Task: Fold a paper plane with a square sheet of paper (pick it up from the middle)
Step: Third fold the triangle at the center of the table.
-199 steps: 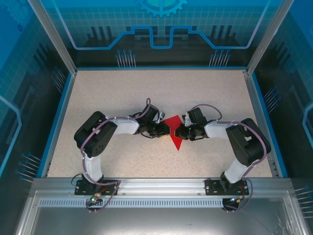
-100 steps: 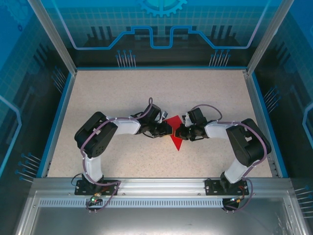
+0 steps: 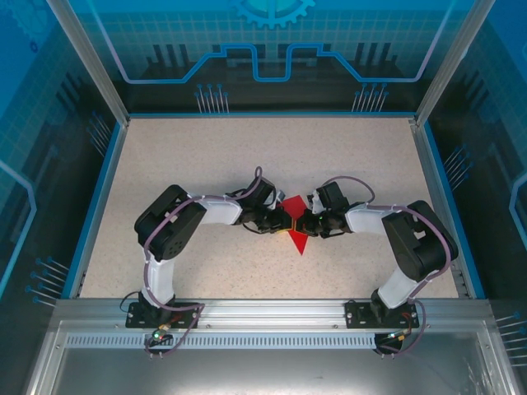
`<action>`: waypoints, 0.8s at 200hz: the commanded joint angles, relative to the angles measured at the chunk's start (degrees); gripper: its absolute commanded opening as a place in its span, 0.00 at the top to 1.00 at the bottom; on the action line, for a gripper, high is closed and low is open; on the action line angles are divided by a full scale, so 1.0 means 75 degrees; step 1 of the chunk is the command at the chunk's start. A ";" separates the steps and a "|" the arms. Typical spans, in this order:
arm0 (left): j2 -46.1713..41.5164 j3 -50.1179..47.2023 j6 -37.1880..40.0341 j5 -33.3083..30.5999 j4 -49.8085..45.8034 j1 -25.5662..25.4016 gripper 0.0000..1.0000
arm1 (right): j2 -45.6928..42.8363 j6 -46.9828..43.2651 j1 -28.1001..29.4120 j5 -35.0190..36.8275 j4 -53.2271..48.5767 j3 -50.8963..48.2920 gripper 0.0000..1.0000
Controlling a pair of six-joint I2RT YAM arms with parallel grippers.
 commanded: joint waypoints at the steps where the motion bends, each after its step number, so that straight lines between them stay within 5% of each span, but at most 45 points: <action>1: 0.0102 0.0285 0.0443 0.0124 -0.0586 -0.0118 0.83 | -0.0033 -0.0095 -0.0038 0.0015 -0.0491 -0.0106 1.00; 118: -0.1058 0.0603 0.1081 -0.1292 -0.1926 -0.0205 0.83 | 0.0039 -0.0154 -0.0037 -0.0019 -0.0491 -0.0085 1.00; 160: -0.1032 0.0415 0.0496 -0.0660 -0.1206 -0.0253 0.85 | 0.0029 -0.0143 -0.0037 -0.0020 -0.0486 -0.0126 1.00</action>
